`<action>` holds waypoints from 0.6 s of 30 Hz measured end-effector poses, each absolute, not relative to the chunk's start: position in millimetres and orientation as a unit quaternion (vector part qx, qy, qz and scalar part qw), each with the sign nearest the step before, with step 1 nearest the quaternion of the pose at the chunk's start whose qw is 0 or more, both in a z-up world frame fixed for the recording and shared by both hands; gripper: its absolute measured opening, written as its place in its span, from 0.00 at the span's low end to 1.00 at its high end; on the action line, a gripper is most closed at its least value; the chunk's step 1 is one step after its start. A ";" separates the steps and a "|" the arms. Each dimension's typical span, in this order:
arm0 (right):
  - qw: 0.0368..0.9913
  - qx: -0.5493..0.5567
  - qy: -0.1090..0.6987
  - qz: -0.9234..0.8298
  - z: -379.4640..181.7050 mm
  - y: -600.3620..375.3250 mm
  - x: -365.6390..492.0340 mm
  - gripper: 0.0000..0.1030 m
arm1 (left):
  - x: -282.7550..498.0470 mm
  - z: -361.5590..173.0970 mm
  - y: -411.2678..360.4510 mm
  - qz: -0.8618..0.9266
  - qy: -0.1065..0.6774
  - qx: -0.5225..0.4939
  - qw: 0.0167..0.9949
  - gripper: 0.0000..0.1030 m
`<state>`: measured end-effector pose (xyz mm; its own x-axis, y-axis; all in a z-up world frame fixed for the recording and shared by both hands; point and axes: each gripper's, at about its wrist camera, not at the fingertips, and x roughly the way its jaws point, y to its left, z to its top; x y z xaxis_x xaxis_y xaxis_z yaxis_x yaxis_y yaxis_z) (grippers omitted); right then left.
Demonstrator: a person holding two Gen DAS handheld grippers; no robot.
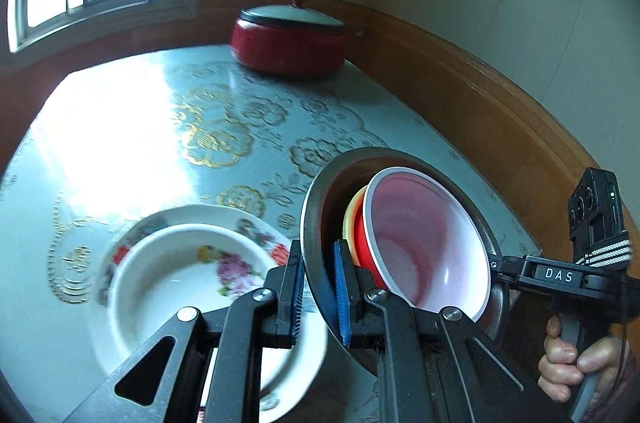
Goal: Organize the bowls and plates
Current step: 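Lower the steel basin onto the rose bowl atop the plate stack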
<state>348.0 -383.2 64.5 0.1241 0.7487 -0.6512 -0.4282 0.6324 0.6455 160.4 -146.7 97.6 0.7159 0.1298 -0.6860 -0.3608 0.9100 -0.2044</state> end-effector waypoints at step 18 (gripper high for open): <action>0.722 0.112 0.522 0.439 76.6 -257.3 295.0 0.10 | 97.0 92.3 -27.1 0.170 0.340 -0.189 0.905 0.13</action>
